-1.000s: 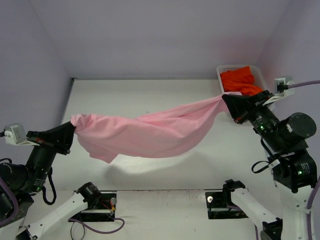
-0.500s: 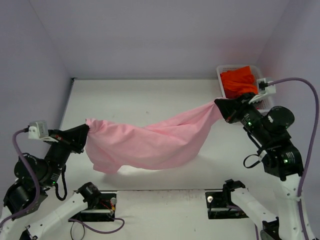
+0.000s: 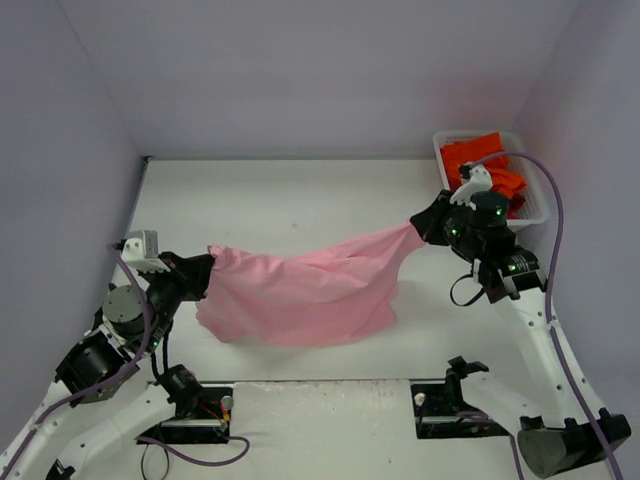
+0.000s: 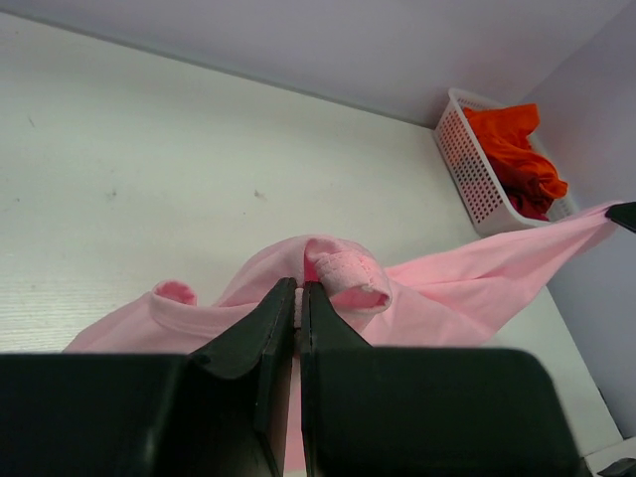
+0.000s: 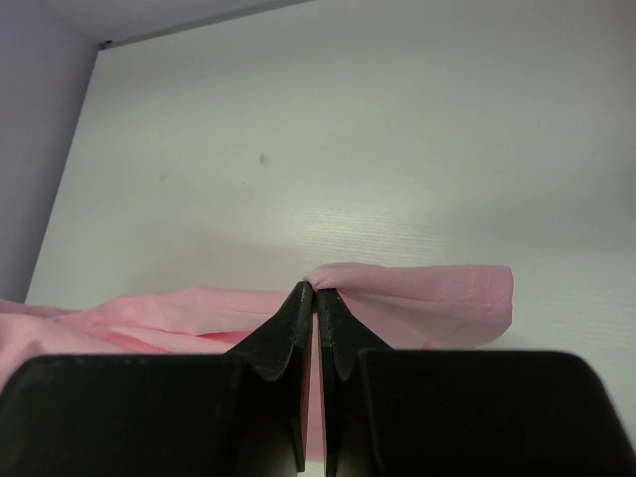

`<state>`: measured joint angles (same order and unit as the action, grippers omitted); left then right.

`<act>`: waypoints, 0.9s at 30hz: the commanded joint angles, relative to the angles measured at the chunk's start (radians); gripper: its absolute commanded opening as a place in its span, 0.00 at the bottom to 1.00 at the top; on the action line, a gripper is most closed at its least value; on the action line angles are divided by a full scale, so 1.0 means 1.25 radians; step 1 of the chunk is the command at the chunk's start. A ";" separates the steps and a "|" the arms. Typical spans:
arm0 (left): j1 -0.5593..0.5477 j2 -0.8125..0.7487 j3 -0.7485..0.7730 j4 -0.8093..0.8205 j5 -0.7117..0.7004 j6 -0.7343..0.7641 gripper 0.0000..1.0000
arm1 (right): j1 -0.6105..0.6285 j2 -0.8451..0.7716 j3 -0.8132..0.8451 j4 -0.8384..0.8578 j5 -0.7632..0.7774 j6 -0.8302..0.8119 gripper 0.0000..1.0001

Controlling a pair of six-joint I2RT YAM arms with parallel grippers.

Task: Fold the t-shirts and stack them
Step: Flatten the tshirt out

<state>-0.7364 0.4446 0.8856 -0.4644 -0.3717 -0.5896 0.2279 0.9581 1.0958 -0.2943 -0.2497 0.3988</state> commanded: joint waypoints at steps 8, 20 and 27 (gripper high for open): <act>0.006 0.036 -0.003 0.084 -0.040 -0.018 0.00 | 0.019 0.078 -0.062 0.143 0.068 -0.005 0.00; 0.005 0.022 -0.007 0.081 -0.058 -0.001 0.00 | 0.155 0.212 -0.048 0.179 0.179 0.000 0.00; 0.005 0.021 0.000 0.070 -0.072 0.014 0.00 | 0.170 0.232 -0.062 0.190 0.187 0.009 0.00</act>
<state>-0.7364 0.4644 0.8505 -0.4366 -0.4385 -0.5911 0.4347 1.2598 1.0058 -0.1303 -0.0589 0.3965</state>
